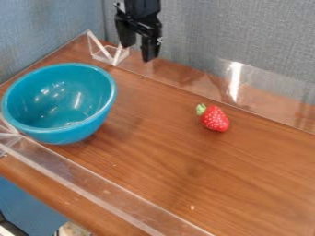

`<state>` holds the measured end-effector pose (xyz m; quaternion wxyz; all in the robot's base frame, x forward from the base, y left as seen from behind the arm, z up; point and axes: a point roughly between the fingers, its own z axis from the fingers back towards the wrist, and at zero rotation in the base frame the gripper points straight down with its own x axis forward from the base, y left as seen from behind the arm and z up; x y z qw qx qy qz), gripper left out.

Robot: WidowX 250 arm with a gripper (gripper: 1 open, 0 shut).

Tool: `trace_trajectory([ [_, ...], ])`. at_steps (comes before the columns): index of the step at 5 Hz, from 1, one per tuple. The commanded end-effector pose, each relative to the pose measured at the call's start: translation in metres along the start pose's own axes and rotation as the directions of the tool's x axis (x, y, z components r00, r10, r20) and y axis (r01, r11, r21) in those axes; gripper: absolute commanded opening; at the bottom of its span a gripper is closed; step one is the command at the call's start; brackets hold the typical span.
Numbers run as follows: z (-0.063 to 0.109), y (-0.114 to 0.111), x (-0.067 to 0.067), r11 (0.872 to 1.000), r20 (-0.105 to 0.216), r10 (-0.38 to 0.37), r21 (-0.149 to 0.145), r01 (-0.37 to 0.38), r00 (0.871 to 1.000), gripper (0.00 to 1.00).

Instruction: Remove the strawberry from inside the blue bowl and put it on the table

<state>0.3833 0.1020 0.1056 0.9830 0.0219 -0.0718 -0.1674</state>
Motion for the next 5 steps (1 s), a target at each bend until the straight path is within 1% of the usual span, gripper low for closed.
trace_trajectory([
  [1, 0.041, 0.002, 0.006, 0.998, 0.089, -0.006, 0.058, 0.0, 0.996, 1.0],
  [2, 0.042, 0.007, 0.005, 0.994, 0.097, -0.101, 0.049, 0.096, 0.99, 1.0],
  [4, 0.049, 0.026, 0.008, 0.993, 0.086, -0.102, 0.061, 0.097, 0.991, 1.0],
  [5, 0.031, 0.016, 0.01, 0.988, 0.08, -0.143, 0.062, 0.138, 0.986, 1.0],
])
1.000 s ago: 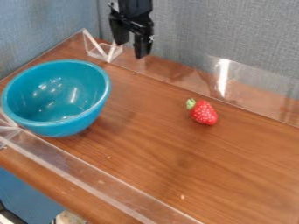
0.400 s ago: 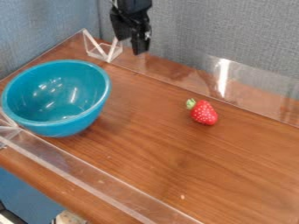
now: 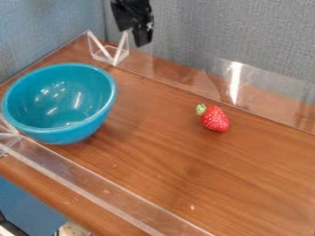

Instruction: Remove the strawberry from inside the blue bowl and put it on the table

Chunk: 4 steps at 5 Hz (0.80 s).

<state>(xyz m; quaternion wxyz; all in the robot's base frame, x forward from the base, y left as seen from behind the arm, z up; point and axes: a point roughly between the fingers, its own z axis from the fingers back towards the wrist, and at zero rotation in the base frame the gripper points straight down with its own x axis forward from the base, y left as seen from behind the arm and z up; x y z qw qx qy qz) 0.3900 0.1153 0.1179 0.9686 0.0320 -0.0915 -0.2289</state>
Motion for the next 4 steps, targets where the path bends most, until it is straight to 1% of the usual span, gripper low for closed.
trace_trajectory([
  [1, 0.002, -0.01, 0.01, 0.998, 0.031, -0.056, 0.038, 0.055, 0.998, 1.0],
  [2, -0.009, -0.018, 0.012, 0.996, 0.033, -0.082, 0.036, 0.08, 0.996, 1.0],
  [3, -0.008, -0.016, 0.008, 0.994, 0.039, -0.101, 0.031, 0.1, 0.994, 1.0],
  [4, -0.005, -0.012, 0.006, 0.994, 0.055, -0.107, 0.033, 0.105, 0.993, 1.0],
])
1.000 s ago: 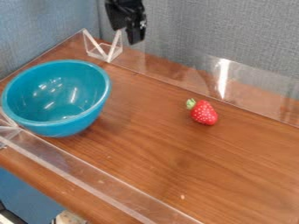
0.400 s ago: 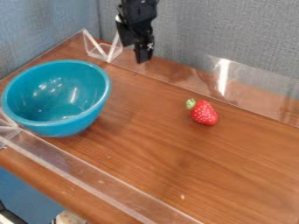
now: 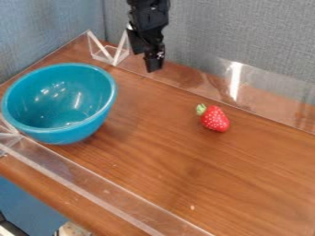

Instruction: Remove the strawberry from inside the blue bowl and put it on the table

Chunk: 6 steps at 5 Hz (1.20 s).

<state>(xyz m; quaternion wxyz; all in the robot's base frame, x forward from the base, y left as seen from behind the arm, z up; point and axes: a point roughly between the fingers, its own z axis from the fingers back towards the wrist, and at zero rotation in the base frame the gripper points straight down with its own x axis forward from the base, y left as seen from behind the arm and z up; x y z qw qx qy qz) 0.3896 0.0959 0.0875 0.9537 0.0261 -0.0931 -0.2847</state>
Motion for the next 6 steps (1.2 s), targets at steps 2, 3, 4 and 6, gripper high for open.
trace_trajectory([
  [2, 0.023, 0.027, -0.001, 0.973, 0.049, 0.209, 0.093, -0.213, 0.977, 1.0],
  [3, 0.034, 0.017, 0.007, 0.986, 0.064, 0.139, 0.08, -0.144, 0.988, 1.0],
  [4, 0.042, 0.006, 0.015, 0.995, 0.074, 0.071, 0.069, -0.076, 0.995, 1.0],
  [6, 0.044, 0.003, 0.014, 0.995, 0.091, 0.053, 0.08, -0.06, 0.994, 1.0],
])
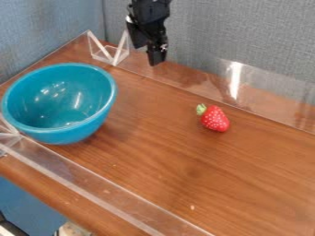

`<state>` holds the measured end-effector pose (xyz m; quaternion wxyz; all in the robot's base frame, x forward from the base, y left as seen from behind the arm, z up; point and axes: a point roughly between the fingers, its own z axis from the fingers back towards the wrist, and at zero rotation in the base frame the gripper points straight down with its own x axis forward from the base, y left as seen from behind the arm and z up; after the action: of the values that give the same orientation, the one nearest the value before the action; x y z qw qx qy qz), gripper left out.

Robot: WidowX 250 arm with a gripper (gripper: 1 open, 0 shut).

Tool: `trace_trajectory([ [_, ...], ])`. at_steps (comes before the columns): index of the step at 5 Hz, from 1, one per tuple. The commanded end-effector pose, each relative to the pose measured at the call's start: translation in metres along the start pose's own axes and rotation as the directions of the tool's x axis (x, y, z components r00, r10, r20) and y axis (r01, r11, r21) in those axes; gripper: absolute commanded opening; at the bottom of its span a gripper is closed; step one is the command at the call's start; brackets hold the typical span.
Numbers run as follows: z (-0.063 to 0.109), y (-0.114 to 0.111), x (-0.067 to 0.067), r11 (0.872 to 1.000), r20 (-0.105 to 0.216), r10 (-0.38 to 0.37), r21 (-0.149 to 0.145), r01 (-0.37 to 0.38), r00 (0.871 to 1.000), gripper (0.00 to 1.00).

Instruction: Remove the strawberry from inside the blue bowl and put it on the table

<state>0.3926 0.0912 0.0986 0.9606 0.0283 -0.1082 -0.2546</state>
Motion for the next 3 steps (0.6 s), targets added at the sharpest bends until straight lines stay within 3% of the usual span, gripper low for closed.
trace_trajectory([
  [1, 0.031, 0.004, 0.006, 0.998, 0.063, -0.01, 0.067, 0.005, 0.998, 1.0],
  [3, 0.024, 0.0, 0.019, 0.996, 0.066, 0.028, 0.086, -0.033, 0.997, 1.0],
])
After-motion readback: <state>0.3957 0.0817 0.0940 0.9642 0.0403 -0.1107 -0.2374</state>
